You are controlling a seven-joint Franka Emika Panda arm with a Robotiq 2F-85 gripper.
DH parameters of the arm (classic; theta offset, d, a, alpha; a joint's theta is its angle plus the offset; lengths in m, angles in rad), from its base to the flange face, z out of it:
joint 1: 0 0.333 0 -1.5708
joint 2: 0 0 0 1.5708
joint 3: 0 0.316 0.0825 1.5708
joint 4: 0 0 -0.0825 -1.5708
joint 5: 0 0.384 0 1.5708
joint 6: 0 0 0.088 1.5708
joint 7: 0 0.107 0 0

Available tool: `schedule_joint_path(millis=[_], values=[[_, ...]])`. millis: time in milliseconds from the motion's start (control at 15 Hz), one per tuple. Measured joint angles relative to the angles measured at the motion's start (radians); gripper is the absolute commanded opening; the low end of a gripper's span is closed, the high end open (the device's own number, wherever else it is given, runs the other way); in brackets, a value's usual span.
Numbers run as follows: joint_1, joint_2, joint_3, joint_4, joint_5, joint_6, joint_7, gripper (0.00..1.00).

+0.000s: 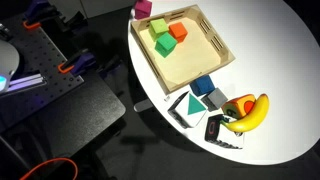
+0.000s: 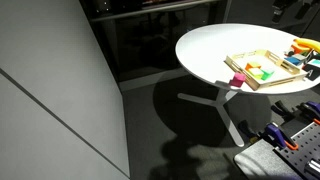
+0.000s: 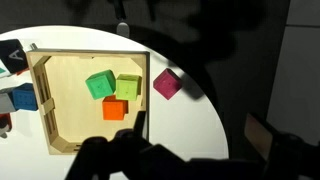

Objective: Put the pink block in the box

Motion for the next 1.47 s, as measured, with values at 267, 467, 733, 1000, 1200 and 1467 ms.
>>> schedule_joint_path(millis=[267, 467, 733, 1000, 1200, 1467], values=[[0.0, 0.0, 0.0, 0.0, 0.0, 0.0, 0.0, 1.0], [0.0, 0.002, 0.0, 0.0, 0.0, 0.0, 0.0, 1.0], [0.0, 0.047, -0.002, 0.0, 0.0, 0.036, -0.01, 1.0], [0.003, 0.143, -0.006, 0.002, 0.0, 0.13, -0.073, 1.0], [0.016, 0.235, -0.014, 0.014, 0.0, 0.212, -0.168, 1.0], [0.034, 0.356, -0.021, 0.043, 0.0, 0.299, -0.325, 1.0]])
